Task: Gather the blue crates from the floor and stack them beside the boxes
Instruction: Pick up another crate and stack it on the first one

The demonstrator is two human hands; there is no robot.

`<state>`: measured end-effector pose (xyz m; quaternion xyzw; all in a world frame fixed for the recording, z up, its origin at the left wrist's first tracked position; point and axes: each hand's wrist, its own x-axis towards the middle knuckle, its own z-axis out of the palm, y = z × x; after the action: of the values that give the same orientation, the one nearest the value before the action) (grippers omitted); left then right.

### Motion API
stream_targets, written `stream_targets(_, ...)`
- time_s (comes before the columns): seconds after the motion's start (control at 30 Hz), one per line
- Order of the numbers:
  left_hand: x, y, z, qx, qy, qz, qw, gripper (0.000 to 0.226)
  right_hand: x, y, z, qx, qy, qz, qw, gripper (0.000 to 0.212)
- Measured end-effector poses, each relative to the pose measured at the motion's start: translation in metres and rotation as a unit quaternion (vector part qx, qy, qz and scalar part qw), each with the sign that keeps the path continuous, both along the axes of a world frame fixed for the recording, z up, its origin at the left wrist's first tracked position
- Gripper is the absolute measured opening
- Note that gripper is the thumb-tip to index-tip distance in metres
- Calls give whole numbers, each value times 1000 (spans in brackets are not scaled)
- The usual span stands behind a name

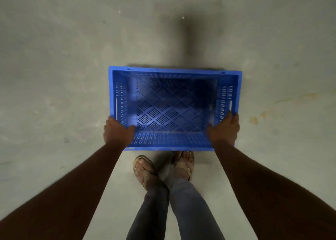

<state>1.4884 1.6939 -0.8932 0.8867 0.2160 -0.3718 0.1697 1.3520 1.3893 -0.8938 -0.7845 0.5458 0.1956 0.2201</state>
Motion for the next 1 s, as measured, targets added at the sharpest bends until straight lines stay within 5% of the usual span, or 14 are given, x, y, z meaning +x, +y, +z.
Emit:
stream_targets(0.2,10,1,-23,17,-6,61,998,67,8,-6,-14,-16,2,-69,998,102)
stream_targets(0.37,20,18,-11,38,-9,76,996,38,8,-49,-7,-35,-25,-170,984,54)
stream_targets(0.47,13,36,25,16,7,65,998,19,1,-52,24,-54,-90,-176,979,50)
stream_targets(0.6,-20,61,103,-2,9,82,997,21,-14,-32,105,-65,-129,-158,977,48)
stream_targets(0.8,-70,83,266,-11,-13,224,974,46,-37,-3,272,-93,-188,-5,978,43)
stream_targets(1.0,-100,78,428,-71,-152,245,955,31,-69,-7,451,-135,-261,36,955,46)
